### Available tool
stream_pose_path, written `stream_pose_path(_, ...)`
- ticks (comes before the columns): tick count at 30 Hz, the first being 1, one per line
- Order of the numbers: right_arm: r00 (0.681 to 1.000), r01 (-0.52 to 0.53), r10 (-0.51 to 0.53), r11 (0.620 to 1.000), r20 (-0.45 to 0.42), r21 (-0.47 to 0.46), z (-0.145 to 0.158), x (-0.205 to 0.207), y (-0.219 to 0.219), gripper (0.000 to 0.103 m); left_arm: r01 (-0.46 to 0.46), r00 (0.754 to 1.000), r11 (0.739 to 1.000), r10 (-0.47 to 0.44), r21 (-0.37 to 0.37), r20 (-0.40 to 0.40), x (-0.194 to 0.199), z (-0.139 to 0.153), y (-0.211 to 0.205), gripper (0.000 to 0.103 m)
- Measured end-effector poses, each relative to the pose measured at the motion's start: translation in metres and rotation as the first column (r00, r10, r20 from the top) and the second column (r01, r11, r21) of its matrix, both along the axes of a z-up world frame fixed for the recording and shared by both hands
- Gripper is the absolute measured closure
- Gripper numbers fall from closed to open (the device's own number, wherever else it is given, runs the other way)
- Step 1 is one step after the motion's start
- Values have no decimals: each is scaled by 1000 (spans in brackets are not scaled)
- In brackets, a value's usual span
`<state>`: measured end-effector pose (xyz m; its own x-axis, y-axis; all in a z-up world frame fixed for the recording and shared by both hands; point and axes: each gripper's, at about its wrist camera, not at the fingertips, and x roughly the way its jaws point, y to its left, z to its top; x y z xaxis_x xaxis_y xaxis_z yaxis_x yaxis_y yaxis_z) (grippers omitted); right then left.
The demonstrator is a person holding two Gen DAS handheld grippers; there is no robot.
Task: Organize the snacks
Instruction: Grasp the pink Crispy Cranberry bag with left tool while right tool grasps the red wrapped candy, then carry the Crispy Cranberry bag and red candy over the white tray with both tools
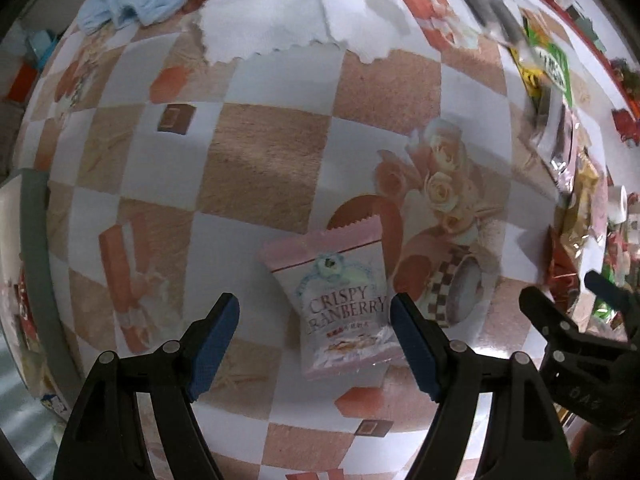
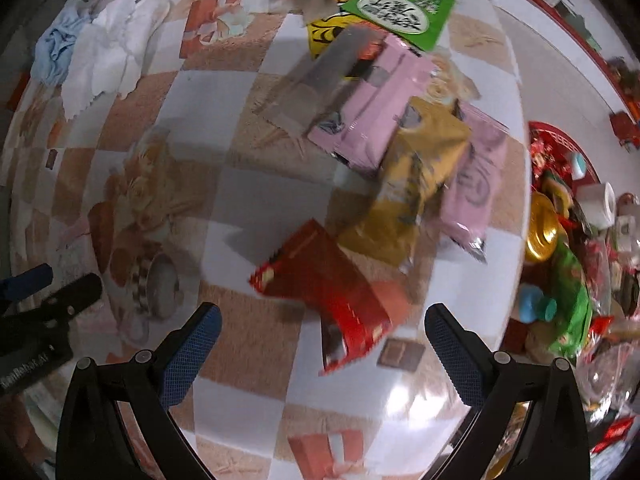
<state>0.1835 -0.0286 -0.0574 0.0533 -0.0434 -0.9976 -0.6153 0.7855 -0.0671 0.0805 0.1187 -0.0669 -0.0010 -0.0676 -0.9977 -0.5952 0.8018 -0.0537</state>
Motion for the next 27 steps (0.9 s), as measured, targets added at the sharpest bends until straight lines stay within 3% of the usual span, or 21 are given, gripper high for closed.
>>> stream_pose_path(4, 1000, -5, 5, 1000, -20, -4, -9, 3, 6, 2, 16, 1000, 1000, -16, 0, -2, 9, -5, -1, 21)
stream_pose_path(5, 1000, -7, 6, 1000, -25, -9, -10, 1, 7, 9, 22, 1000, 1000, -22, -2, 0, 10, -6, 0, 21)
stream_pose_path(7, 1000, -12, 12, 1000, -23, -2, -8, -3, 10, 14, 37, 999, 999, -37, -3, 9, 15, -6, -2, 27)
stream_pose_path(8, 1000, -15, 15, 1000, -24, 5, -6, -5, 11, 22, 48, 999, 999, -48, 0, 21, 16, -4, -2, 30)
stream_pose_path(9, 1000, -21, 21, 1000, -20, 9, -3, -7, 12, 27, 56, 998, 998, -56, 6, 28, 20, 0, -2, 38)
stream_pose_path(10, 1000, -24, 24, 1000, -11, 14, 0, -10, 13, 40, 68, 997, 998, -68, 15, 36, 23, 2, 0, 49)
stream_pose_path(13, 1000, 8, -8, 1000, -13, 25, 6, -12, 11, 72, 102, 993, 994, -104, 25, 49, 25, 8, 3, 59)
stream_pose_path(19, 986, 128, -117, 987, -117, 96, 4, -19, -15, 72, 125, 990, 992, -125, 2, 64, -3, 7, 14, 60)
stream_pose_path(27, 972, 152, -136, 986, -191, 71, 2, -103, -27, 72, 233, 972, 972, -233, 20, 13, -66, 3, 19, 60)
